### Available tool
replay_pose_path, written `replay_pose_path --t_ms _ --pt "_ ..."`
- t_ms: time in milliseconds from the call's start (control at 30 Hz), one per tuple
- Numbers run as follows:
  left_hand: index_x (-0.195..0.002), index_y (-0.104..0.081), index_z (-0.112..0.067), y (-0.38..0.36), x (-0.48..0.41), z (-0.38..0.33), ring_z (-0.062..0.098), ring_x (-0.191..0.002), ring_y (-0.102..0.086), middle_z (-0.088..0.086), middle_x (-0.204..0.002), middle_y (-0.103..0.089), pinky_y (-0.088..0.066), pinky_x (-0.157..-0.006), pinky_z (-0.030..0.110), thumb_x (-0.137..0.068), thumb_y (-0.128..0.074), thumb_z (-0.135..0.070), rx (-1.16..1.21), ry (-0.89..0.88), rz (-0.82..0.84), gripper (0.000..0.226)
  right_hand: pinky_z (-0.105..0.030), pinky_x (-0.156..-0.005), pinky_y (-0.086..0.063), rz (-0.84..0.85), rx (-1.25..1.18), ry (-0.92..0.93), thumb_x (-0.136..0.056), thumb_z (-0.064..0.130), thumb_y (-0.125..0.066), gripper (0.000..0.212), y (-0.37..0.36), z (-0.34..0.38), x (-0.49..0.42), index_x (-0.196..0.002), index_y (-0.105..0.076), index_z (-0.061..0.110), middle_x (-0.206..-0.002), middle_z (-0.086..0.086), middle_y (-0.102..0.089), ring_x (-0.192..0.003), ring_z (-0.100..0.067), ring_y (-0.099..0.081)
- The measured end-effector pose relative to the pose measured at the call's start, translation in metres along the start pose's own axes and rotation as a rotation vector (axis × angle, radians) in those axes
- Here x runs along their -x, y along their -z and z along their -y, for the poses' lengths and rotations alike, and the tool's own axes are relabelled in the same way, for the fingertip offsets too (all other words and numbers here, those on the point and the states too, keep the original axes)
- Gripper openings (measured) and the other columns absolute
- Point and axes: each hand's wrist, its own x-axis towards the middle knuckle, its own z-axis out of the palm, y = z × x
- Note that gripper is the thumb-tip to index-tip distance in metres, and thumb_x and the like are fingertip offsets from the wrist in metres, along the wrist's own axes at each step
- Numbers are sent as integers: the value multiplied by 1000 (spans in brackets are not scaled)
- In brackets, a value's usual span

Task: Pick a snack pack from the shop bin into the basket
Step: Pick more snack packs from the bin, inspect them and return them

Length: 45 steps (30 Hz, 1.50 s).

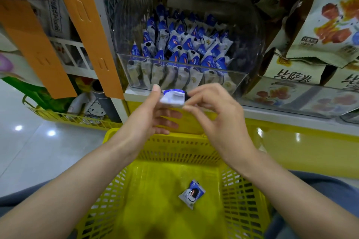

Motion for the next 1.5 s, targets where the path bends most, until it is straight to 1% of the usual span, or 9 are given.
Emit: replay_pose_path --t_ms 133,267,367,600,833,967,1100,1400,1500 --pt "-105 -67 -14 0 3 2 11 -81 -65 0 -93 -73 -51 -69 23 -93 -46 -32 137 -123 12 30 -26 -74 -42 163 211 129 -81 20 -67 8 -3 -1 4 -85 -68 13 -95 0 -59 -90 -12 -51" --pt "-115 -63 -19 1 1 3 13 -98 -66 -3 -103 -72 -48 -89 32 -95 -46 -25 58 -172 -45 26 -17 -74 -49 106 -147 -279 -91 25 -55 8 -8 3 1 -99 -55 24 -98 6 -59 -88 -2 -57" --pt "-119 -60 -18 0 3 2 15 -99 -66 0 -106 -71 -52 -86 30 -94 -47 -24 42 -188 32 28 -16 -66 -53 150 -515 -614 -94 26 -48 17 -8 0 -4 -110 -52 20 -102 5 -65 -85 -4 -64" --pt "-116 -51 -23 -6 2 9 1 -99 -54 -10 -108 -56 -42 -79 11 -77 -70 -27 -498 -500 -264 44 -26 -68 -58 122 -830 -816 -93 21 -52 27 -11 -2 -4 -112 -54 2 -102 -8 -71 -90 -17 -69" --pt "-102 -58 -30 -6 3 13 9 -81 -63 -13 -96 -65 -51 -70 22 -83 -63 -24 -482 -473 -176 21 -16 -59 -52 189 -765 -772 -91 26 -53 31 -11 -1 -2 -112 -47 5 -76 7 -71 -68 -1 -65" --pt "-93 -56 -33 -3 4 14 2 -73 -64 -14 -87 -66 -53 -66 23 -86 -53 -18 -499 -483 -159 17 -21 -70 -55 202 -693 -711 -89 22 -57 27 -14 -1 0 -112 -47 11 -97 -2 -70 -79 -6 -67" --pt "-117 -50 -28 -1 5 22 9 -94 -61 -6 -104 -65 -51 -81 36 -88 -48 -25 -747 -526 -139 29 -35 -88 -53 187 -644 -680 -87 19 -59 32 -16 -3 2 -115 -46 13 -110 -10 -66 -94 -18 -66" --pt "-124 -48 -26 2 0 24 7 -94 -56 -6 -111 -61 -45 -82 24 -88 -46 -9 -784 -543 -145 40 -20 -64 -55 174 -666 -718 -90 14 -54 29 -20 -3 0 -117 -44 10 -110 -20 -63 -70 -8 -65" --pt "-122 -47 -29 2 2 22 3 -91 -57 -10 -107 -61 -49 -80 26 -92 -45 -23 -747 -538 -147 31 -23 -67 -55 176 -640 -713 -89 17 -55 27 -21 -4 2 -115 -47 14 -108 -17 -64 -73 -10 -64"
